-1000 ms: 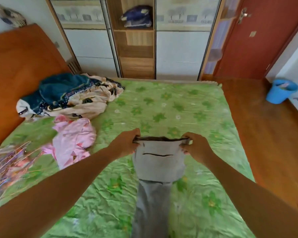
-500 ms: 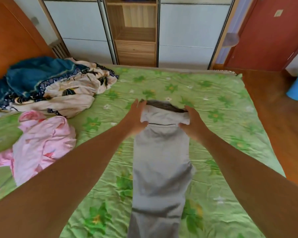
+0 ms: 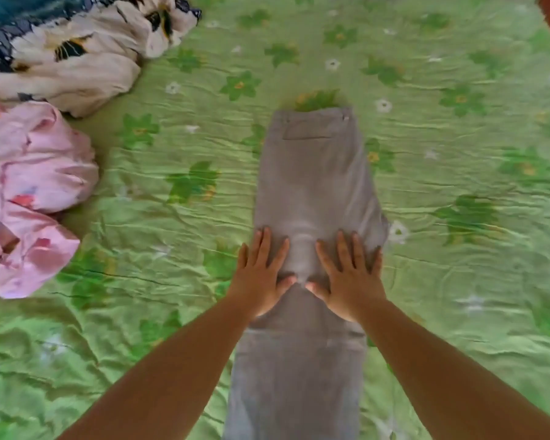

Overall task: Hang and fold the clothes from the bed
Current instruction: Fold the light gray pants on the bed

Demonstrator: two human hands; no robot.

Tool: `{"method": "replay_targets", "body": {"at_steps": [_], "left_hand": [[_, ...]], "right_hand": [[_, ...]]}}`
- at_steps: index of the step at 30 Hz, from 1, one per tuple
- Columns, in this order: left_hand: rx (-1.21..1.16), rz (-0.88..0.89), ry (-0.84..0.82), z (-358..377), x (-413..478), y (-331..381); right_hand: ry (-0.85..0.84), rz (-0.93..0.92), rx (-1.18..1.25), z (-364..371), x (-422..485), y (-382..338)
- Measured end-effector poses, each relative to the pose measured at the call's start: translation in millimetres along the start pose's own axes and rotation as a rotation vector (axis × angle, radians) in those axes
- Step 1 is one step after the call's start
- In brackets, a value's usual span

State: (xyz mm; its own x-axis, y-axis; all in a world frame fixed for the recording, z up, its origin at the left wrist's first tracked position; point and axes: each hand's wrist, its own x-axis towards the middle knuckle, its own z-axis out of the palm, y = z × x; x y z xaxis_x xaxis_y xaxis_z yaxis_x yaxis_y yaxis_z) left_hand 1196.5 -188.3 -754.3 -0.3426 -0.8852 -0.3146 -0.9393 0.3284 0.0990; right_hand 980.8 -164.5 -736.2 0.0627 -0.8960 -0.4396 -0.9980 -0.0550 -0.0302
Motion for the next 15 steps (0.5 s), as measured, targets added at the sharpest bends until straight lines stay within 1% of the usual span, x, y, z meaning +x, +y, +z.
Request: {"method": "replay_targets", "body": {"at_steps": [4,6,9,11,13,15], "left_hand": [[-0.016,0.026,0.187,34,7,-5],[-0.016,0.032,0.238,42,8,-7],[0.002,0.024,0.202,39,6,-6],[-0.001,-0.004,0.152,32,-4,-2],[-0.059,-0.042,0.120,36,-28,4],[-0.151,-0.084,0.143,50,-74,12]], "right_hand": [[0.116,0.008,0.027,35,15,-1],[0.144,0.011,0.025,43,19,-1],[0.146,0.011,0.017,45,17,-1],[0.195,0.015,0.048,45,5,-3],[0.260,0.047,0.142,56,-21,-7],[0.288,0.092,0.261,77,-67,-17]]}}
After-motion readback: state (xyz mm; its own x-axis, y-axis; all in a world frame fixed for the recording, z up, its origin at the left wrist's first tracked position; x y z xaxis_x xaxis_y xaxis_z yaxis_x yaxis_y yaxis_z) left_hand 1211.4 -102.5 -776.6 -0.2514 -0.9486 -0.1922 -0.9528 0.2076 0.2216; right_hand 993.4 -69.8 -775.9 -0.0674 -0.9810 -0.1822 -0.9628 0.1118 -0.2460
